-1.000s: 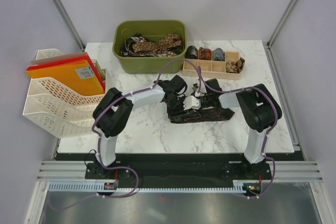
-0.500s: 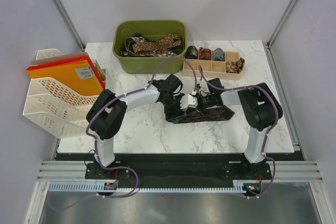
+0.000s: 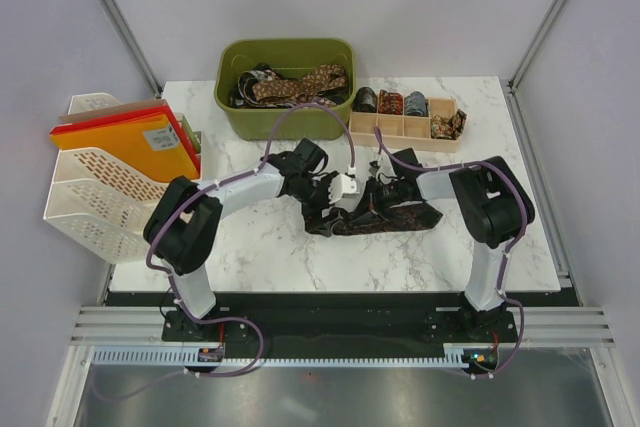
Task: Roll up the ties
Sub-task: Roll the tie at the center of the board.
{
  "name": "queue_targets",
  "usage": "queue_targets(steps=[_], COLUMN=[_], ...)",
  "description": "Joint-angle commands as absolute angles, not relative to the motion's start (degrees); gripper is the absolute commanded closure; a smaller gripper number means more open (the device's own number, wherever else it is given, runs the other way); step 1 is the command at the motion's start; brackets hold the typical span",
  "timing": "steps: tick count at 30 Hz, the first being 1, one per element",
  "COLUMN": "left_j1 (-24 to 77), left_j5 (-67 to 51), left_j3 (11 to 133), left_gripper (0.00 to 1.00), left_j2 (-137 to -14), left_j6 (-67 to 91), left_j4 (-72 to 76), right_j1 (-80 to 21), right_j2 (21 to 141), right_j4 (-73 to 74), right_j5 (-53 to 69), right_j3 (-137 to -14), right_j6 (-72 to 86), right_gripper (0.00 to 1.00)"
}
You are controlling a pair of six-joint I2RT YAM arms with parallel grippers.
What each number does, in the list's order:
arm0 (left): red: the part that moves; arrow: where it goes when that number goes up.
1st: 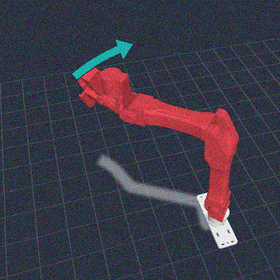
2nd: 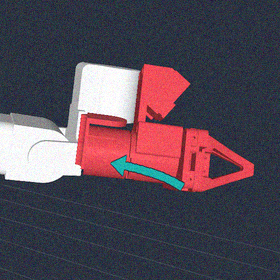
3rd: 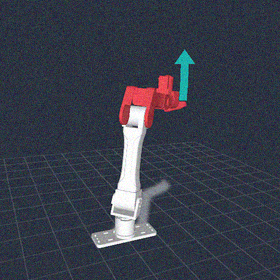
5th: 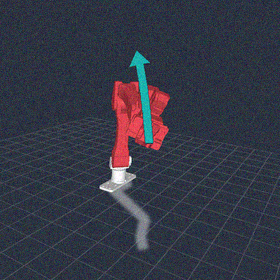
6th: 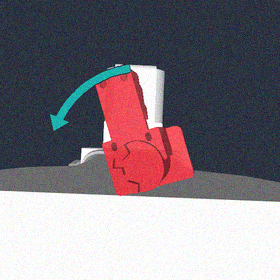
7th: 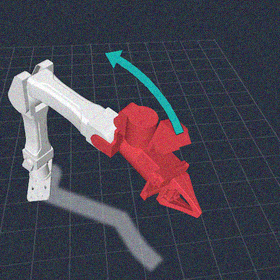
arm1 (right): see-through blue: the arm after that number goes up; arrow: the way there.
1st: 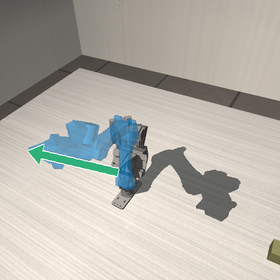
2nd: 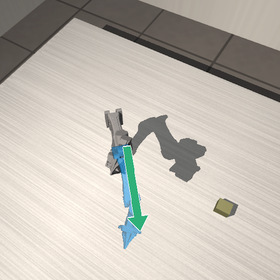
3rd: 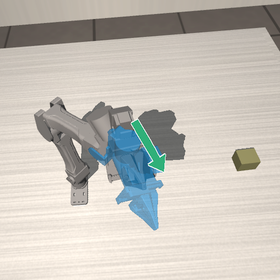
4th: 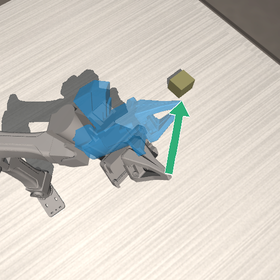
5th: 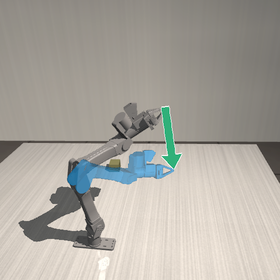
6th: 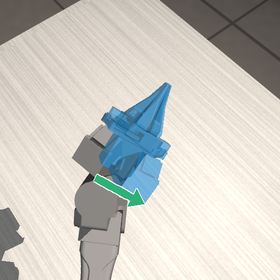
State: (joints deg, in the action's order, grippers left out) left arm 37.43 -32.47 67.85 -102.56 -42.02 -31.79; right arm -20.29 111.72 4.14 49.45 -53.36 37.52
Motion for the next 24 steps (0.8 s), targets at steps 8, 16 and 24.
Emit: queue_targets(steps=[8,16,24], left_j1=[38.6,40.9,44.2], left_j5=[-30.9,-30.9,-27.0], left_j3=[67.4,71.2,74.1], left_gripper=[0.29,0.53,0.55], left_j2=[-104.3,-106.5,-112.5], left_j6=[-45.2,-42.5,-39.2], left_j4=[-25.2,-28.5,-30.9], right_j1=[-25.1,-28.8,-28.7], right_j2=[117.4,118.1,116.3], right_j4=[0.5,-7.5,-12.6], right_j5=[35.5,34.7,36.4], right_j3=[-52.4,-51.4,-49.0], right_j6=[41.3,48.7,52.7], right_gripper=[1.0,1.0,0.99])
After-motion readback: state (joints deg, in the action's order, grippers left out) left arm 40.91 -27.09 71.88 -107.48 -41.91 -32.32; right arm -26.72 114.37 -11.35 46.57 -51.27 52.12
